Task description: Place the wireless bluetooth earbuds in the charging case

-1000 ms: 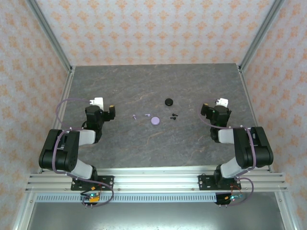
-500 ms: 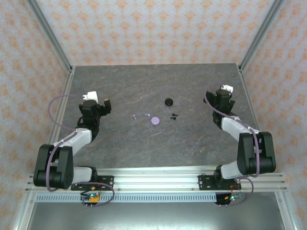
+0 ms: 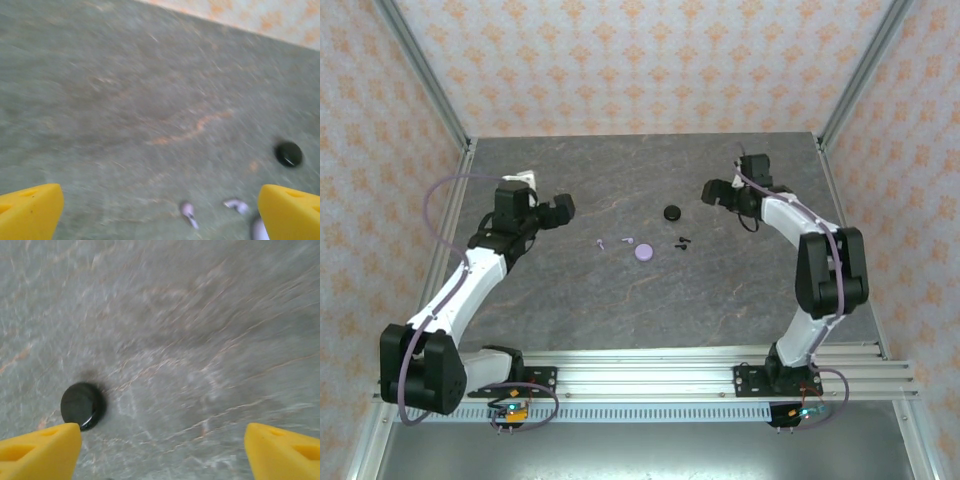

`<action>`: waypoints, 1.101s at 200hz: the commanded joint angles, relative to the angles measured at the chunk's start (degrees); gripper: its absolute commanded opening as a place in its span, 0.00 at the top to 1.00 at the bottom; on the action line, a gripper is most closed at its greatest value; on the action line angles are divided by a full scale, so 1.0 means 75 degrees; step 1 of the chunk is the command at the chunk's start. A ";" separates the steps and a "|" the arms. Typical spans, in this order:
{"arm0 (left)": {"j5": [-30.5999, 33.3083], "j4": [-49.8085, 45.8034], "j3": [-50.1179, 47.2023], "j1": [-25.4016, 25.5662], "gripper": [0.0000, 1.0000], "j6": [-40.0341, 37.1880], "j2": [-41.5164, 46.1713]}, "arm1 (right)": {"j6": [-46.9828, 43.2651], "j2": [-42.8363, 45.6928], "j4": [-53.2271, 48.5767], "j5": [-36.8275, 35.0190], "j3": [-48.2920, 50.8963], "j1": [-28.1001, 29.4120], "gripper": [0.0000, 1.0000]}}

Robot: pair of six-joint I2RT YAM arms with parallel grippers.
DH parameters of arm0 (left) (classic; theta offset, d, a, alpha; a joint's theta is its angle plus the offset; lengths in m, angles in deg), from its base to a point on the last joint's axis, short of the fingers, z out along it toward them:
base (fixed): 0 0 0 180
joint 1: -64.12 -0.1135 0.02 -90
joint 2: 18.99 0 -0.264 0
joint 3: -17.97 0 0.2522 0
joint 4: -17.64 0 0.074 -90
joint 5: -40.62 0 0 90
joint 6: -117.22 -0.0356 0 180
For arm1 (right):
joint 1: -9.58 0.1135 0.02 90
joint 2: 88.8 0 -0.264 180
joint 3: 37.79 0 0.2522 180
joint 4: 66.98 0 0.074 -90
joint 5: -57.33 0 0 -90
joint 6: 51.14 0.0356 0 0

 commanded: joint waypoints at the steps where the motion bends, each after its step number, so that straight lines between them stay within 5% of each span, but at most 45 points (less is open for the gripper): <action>1: -0.1032 -0.0590 0.0262 0.0203 0.00 0.0513 -0.0304 | 0.0040 -0.0584 -0.0756 0.1078 -0.0608 0.0144 0.25; 38: -0.1744 0.0176 0.0435 0.0425 0.01 0.1037 -0.1152 | 0.0328 -0.1413 -0.0721 0.1602 -0.1205 0.0325 0.35; 88: -0.2225 0.0414 0.1623 0.0895 0.17 0.1531 -0.2909 | 0.0672 -0.2103 -0.0600 0.2207 -0.1770 0.0374 0.56; 135: -0.2716 0.0531 0.3075 0.1384 0.35 0.1996 -0.4619 | 0.0858 -0.2431 -0.0541 0.2479 -0.1929 0.0374 0.59; 220: -0.3048 0.0709 0.4372 0.1838 0.39 0.2405 -0.6290 | 0.1142 -0.2626 -0.0243 0.2940 -0.1942 0.0386 0.66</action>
